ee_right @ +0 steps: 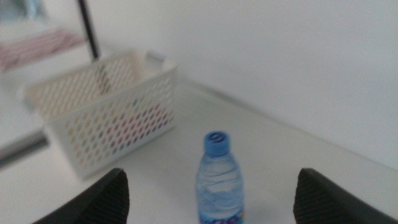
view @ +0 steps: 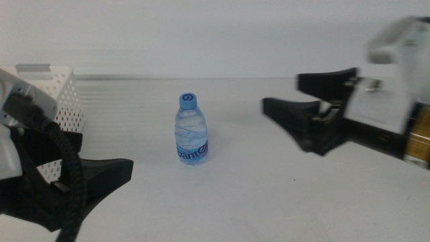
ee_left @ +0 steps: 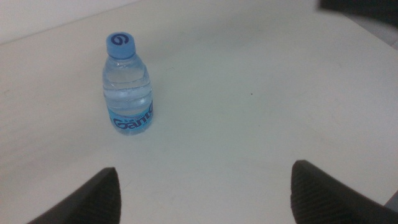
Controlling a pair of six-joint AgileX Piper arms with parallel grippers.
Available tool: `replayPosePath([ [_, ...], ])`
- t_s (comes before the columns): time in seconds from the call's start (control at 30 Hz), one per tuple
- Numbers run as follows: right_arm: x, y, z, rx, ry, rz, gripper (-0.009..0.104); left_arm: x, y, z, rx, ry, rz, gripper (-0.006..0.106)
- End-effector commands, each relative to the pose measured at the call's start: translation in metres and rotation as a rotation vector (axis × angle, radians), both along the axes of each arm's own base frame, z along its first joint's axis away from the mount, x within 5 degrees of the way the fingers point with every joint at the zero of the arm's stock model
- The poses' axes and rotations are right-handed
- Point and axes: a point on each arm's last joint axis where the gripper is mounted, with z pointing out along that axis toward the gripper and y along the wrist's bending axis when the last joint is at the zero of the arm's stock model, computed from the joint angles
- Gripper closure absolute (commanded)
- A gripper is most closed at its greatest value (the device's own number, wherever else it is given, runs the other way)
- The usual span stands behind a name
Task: Use arms to grab the bottles and put them into the dustbin to the left of the table.
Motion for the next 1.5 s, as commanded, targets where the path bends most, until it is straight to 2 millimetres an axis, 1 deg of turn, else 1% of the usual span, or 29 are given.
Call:
replayPosePath([
  [0.0, -0.019, -0.015, 0.023, 0.105, -0.064, -0.073, 0.023, 0.001, -0.001, 0.014, -0.072, -0.059, 0.016, 0.01],
  [0.03, -0.024, -0.021, 0.022, 0.088, -0.092, -0.114, 0.023, 0.001, -0.001, 0.014, -0.072, -0.059, 0.016, 0.01],
  [0.13, -0.034, -0.039, 0.016, 0.074, -0.096, -0.251, 0.023, 0.001, -0.001, 0.014, -0.072, -0.059, 0.016, 0.01],
  [0.23, -0.043, -0.049, 0.012, 0.027, -0.076, -0.338, 0.023, 0.001, -0.001, 0.014, -0.072, -0.059, 0.016, 0.01],
  [0.3, -0.047, -0.052, 0.01, -0.043, -0.074, -0.356, 0.023, 0.001, -0.001, 0.014, -0.072, -0.059, 0.016, 0.01],
  [0.43, -0.052, -0.049, 0.007, -0.144, -0.09, -0.325, 0.023, 0.001, -0.001, 0.014, -0.072, -0.059, 0.016, 0.01],
  [0.5, -0.054, -0.046, 0.006, -0.159, -0.097, -0.305, 0.023, 0.001, -0.001, 0.014, -0.072, -0.059, 0.016, 0.01],
  [0.93, -0.055, -0.043, 0.007, -0.135, -0.096, -0.292, 0.023, 0.001, -0.001, 0.014, -0.072, -0.059, 0.016, 0.01],
  [1.03, -0.055, -0.043, 0.007, -0.135, -0.096, -0.292, 0.023, 0.003, 0.001, 0.016, -0.057, -0.105, 0.032, 0.01],
  [1.27, -0.055, -0.043, 0.007, -0.135, -0.096, -0.292, 0.023, 0.005, 0.002, 0.018, -0.059, -0.135, 0.041, 0.01],
  [1.47, -0.055, -0.043, 0.007, -0.135, -0.096, -0.292, 0.023, 0.009, 0.002, 0.029, -0.135, -0.231, 0.075, 0.01],
])
